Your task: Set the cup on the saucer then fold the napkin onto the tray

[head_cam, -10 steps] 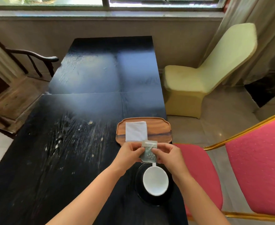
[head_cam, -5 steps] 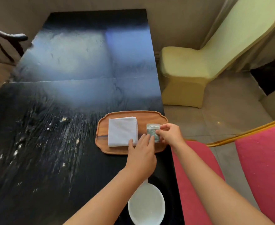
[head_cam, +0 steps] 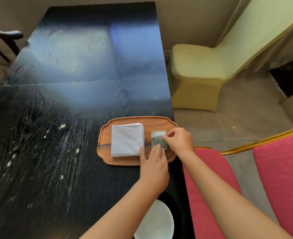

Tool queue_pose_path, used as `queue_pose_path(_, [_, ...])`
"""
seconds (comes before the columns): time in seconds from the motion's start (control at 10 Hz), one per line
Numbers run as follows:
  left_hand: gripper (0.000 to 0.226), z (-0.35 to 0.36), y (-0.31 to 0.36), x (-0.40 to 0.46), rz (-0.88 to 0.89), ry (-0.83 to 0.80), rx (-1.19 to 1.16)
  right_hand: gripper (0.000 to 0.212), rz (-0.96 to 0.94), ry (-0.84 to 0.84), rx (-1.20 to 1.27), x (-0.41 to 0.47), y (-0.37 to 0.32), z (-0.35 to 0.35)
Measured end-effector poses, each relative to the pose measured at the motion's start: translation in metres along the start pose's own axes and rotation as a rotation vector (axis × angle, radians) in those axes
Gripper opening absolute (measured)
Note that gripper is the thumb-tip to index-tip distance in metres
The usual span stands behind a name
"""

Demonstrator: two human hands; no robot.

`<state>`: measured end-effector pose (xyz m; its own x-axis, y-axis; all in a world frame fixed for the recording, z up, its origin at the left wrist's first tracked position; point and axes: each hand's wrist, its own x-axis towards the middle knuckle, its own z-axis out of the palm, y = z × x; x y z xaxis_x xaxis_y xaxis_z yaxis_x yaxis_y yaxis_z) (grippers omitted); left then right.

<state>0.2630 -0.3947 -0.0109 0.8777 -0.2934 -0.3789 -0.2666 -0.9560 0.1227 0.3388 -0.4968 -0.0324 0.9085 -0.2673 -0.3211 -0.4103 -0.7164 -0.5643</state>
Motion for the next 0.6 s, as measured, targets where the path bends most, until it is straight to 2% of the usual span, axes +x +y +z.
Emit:
queue_pose_path(0.2, [0.062,0.001,-0.003,-0.001,0.013,0.051,-0.038,0.012,0.005,0.023,-0.008,-0.002,-0.001,0.002])
queue_pose_path(0.4, [0.051,-0.019,-0.01,-0.007,0.044,0.109,-0.176,0.015,-0.02,0.02,0.008,-0.016,-0.007,-0.014])
queue_pose_path(0.5, [0.036,-0.046,-0.018,-0.015,0.05,0.168,-0.277,0.017,-0.126,-0.045,-0.072,-0.03,-0.014,-0.029])
queue_pose_path(0.6, [0.027,-0.078,-0.035,-0.026,0.027,0.118,-0.258,0.021,-0.211,-0.218,-0.237,-0.051,-0.034,-0.049])
